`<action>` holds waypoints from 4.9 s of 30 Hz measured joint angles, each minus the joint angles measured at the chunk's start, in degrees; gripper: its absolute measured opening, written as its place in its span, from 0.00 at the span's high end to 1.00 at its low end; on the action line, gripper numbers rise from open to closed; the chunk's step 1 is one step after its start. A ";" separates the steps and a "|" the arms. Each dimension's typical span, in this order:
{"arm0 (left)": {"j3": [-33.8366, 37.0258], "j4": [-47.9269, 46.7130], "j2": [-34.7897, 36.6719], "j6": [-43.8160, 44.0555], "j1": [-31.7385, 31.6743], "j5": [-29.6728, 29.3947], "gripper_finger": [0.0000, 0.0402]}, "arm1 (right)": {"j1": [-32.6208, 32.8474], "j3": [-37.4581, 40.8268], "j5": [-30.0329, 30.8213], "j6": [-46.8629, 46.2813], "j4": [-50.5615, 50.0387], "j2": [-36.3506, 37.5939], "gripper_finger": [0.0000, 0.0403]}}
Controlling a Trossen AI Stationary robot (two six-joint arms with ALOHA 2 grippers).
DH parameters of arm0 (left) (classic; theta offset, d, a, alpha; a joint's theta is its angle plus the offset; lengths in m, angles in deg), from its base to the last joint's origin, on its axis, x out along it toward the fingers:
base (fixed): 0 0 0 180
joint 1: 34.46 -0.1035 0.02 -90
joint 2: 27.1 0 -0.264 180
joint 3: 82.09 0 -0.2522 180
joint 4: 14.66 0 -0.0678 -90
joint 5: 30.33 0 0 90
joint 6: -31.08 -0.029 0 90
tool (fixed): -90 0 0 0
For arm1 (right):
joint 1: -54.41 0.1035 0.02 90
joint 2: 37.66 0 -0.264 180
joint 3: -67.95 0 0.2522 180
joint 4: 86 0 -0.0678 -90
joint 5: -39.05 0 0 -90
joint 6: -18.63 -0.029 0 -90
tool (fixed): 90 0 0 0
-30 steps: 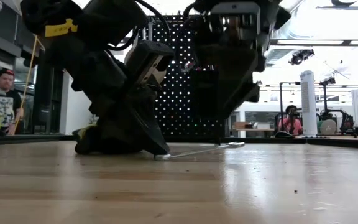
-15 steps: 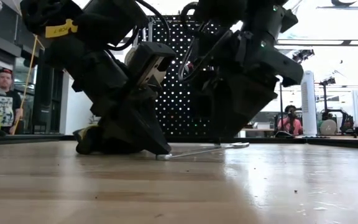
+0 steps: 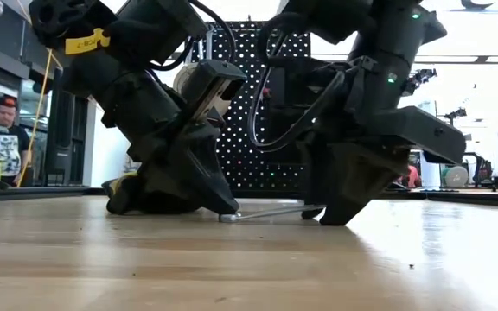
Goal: Hang tools onto peg board
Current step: Hang the wrench onto the peg board, then put the gloves into the black bin on the peg board
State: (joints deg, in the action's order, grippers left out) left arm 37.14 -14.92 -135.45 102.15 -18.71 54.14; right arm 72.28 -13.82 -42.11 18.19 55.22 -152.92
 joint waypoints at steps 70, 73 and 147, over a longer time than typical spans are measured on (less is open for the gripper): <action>3.10 -32.94 60.46 -21.66 7.43 -38.20 1.00 | -32.15 -17.55 1.62 -37.53 51.97 8.65 1.00; 3.10 -32.97 60.46 -21.69 7.43 -38.48 1.00 | -32.11 -17.55 1.52 -38.15 50.81 8.65 1.00; -13.32 -58.59 14.12 -100.75 -16.74 -1.58 0.34 | -14.96 -17.55 12.24 -20.72 -13.81 35.12 0.45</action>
State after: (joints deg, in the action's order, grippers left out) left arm 23.82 -73.51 -121.34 1.39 -35.45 52.56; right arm 57.32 -31.37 -29.88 -2.53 41.42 -117.80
